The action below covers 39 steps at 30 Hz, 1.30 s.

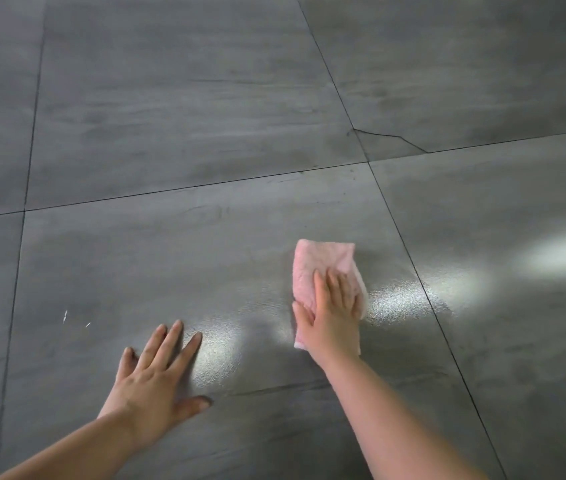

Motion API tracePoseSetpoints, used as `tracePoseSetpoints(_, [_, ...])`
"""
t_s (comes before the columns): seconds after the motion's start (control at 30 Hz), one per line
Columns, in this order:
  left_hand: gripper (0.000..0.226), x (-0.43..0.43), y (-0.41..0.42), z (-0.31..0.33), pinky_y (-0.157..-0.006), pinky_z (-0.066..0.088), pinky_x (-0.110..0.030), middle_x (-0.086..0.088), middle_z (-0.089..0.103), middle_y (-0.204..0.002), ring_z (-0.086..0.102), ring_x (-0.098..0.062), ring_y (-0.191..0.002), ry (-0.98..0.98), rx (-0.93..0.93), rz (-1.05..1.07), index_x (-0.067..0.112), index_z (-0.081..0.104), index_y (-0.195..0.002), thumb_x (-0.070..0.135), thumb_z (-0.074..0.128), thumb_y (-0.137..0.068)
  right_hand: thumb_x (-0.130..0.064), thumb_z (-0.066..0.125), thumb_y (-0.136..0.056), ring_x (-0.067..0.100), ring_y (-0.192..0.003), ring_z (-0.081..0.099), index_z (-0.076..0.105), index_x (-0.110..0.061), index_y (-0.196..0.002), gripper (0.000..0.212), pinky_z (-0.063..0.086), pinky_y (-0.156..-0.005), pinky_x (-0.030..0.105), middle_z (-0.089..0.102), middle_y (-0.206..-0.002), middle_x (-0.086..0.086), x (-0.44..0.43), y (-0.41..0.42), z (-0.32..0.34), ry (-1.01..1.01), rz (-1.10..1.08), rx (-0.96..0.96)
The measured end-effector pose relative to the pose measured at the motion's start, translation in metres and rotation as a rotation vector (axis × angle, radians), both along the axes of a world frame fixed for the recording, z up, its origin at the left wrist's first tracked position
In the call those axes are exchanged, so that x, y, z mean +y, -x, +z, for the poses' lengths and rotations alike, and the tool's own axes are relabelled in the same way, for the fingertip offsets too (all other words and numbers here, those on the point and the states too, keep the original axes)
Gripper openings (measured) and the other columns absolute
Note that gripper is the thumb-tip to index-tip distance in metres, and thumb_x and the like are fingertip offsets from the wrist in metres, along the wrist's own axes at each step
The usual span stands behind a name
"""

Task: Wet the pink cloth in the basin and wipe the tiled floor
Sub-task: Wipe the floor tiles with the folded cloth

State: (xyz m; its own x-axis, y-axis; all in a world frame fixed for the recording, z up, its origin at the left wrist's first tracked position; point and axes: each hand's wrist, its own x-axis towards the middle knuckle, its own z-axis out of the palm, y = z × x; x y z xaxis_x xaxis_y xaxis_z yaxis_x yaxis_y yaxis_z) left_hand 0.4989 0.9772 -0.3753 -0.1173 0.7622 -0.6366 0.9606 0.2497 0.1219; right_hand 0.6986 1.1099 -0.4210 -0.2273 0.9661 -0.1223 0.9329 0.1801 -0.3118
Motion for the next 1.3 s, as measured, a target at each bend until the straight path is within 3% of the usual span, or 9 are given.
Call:
tracePoseSetpoints(0.1, [0.09, -0.01, 0.01, -0.021, -0.063, 0.056, -0.049, -0.01, 0.069, -0.114, 0.039, -0.022, -0.114, -0.091, 0.098, -0.069, 0.021, 0.049, -0.119, 0.078, 0.036, -0.051, -0.044, 0.041, -0.071, 0.024, -0.126, 0.031, 0.041, -0.016, -0.125, 0.06, 0.013, -0.107, 0.038, 0.063, -0.125, 0.011, -0.007, -0.015, -0.005, -0.05, 0.405, -0.075])
tracePoseSetpoints(0.2, [0.125, 0.008, 0.011, 0.003, -0.081, 0.051, -0.053, -0.014, 0.038, -0.144, 0.019, -0.026, -0.137, -0.076, 0.096, -0.175, 0.006, 0.026, -0.137, 0.074, 0.068, -0.042, -0.036, 0.043, -0.069, 0.019, -0.138, 0.02, 0.041, -0.015, -0.125, 0.06, 0.012, -0.108, 0.033, 0.059, -0.128, 0.012, 0.009, -0.07, -0.004, -0.096, 0.552, -0.15])
tracePoseSetpoints(0.3, [0.134, 0.017, 0.007, 0.021, -0.084, 0.047, -0.055, -0.009, 0.019, -0.15, 0.016, -0.021, -0.141, -0.03, 0.101, -0.105, 0.006, 0.015, -0.141, 0.067, 0.076, -0.039, -0.025, 0.046, -0.079, 0.034, -0.133, 0.035, 0.038, -0.008, -0.132, 0.056, 0.027, -0.109, 0.043, 0.052, -0.132, 0.023, 0.029, -0.094, 0.008, -0.142, 0.102, -0.067])
tracePoseSetpoints(0.43, [0.1, 0.008, 0.007, 0.007, -0.112, 0.014, -0.054, 0.009, -0.035, -0.142, -0.022, -0.018, -0.142, 0.091, -0.027, -0.048, 0.031, -0.016, -0.142, 0.053, 0.057, -0.078, -0.019, 0.045, -0.09, 0.031, -0.143, 0.012, 0.022, -0.004, -0.143, 0.06, 0.006, -0.115, 0.043, 0.023, -0.152, 0.02, 0.033, -0.021, 0.013, 0.03, -0.639, 0.045])
tracePoseSetpoints(0.57, [0.096, 0.01, 0.008, 0.005, -0.113, 0.008, -0.056, 0.004, -0.03, -0.151, -0.025, -0.019, -0.141, 0.17, -0.017, -0.045, 0.033, -0.019, -0.141, 0.048, 0.055, -0.081, -0.028, 0.039, -0.074, 0.028, -0.129, 0.036, 0.044, -0.01, -0.126, 0.055, 0.034, -0.105, 0.047, 0.06, -0.127, 0.015, -0.014, 0.051, -0.009, -0.203, 0.098, 0.037])
tracePoseSetpoints(0.7, [0.101, 0.009, 0.01, 0.007, -0.113, 0.007, -0.056, 0.004, -0.029, -0.152, -0.024, -0.019, -0.141, 0.196, 0.008, -0.064, 0.027, -0.032, -0.127, 0.049, 0.055, -0.081, -0.033, 0.041, -0.071, 0.02, -0.121, 0.036, 0.044, -0.015, -0.12, 0.052, 0.033, -0.103, 0.04, 0.066, -0.12, 0.01, -0.011, 0.034, -0.012, -0.207, 0.495, 0.03])
tracePoseSetpoints(0.97, [0.1, 0.01, 0.011, 0.005, -0.112, 0.006, -0.06, 0.008, -0.039, -0.144, -0.027, -0.02, -0.14, 0.232, -0.01, -0.078, 0.032, -0.028, -0.135, 0.049, 0.055, -0.081, -0.039, 0.024, -0.067, 0.048, -0.129, 0.036, 0.043, 0.009, -0.129, 0.08, 0.03, -0.105, 0.059, 0.044, -0.135, 0.034, 0.01, -0.047, 0.007, -0.027, -0.525, 0.034])
tracePoseSetpoints(1.1, [0.099, 0.01, 0.01, 0.004, -0.112, 0.007, -0.059, 0.003, -0.032, -0.151, -0.026, -0.02, -0.141, 0.226, 0.009, -0.091, 0.033, -0.023, -0.139, 0.052, 0.055, -0.08, -0.03, 0.033, -0.064, 0.047, -0.114, 0.054, 0.044, -0.001, -0.121, 0.065, 0.045, -0.089, 0.057, 0.062, -0.118, 0.026, -0.038, 0.0, -0.002, -0.095, -0.087, -0.139])
tracePoseSetpoints(1.3, [0.097, 0.01, 0.009, 0.008, -0.113, 0.015, -0.047, 0.005, -0.027, -0.152, -0.021, -0.018, -0.143, 0.166, 0.032, -0.096, 0.037, -0.016, -0.141, 0.053, 0.057, -0.078, -0.039, 0.043, -0.071, 0.019, -0.124, 0.036, 0.044, -0.017, -0.123, 0.056, 0.013, -0.109, 0.033, 0.064, -0.124, 0.004, -0.06, -0.002, -0.007, -0.193, 0.58, -0.104])
